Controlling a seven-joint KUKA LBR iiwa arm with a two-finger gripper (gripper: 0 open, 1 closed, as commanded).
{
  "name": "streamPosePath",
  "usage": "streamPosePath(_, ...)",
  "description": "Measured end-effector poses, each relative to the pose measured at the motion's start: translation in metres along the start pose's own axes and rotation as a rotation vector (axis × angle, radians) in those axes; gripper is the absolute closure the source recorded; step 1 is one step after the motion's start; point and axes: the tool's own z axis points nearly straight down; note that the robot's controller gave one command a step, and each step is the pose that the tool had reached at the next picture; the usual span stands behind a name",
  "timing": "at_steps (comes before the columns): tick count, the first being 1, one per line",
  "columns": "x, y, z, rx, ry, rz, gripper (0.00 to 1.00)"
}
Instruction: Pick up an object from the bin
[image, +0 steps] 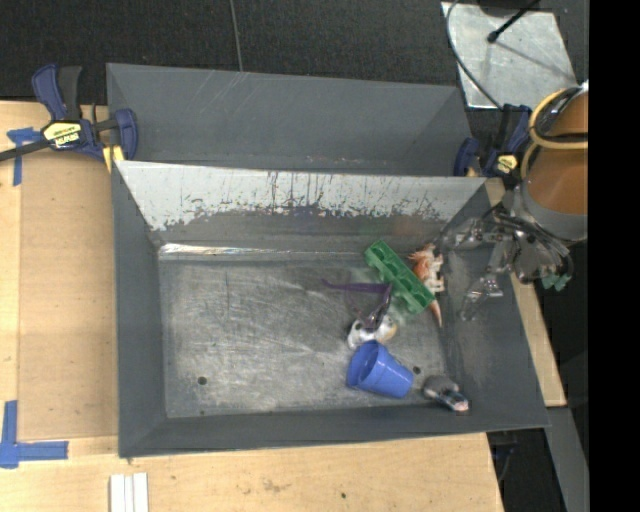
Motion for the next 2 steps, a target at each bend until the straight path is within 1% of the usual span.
streamPosePath(1,0.000,0.000,0.000,0.000,0.000,0.000,0.00)
streamPosePath(2,-0.005,0.024,0.047,0.003,-0.009,-0.048,0.00)
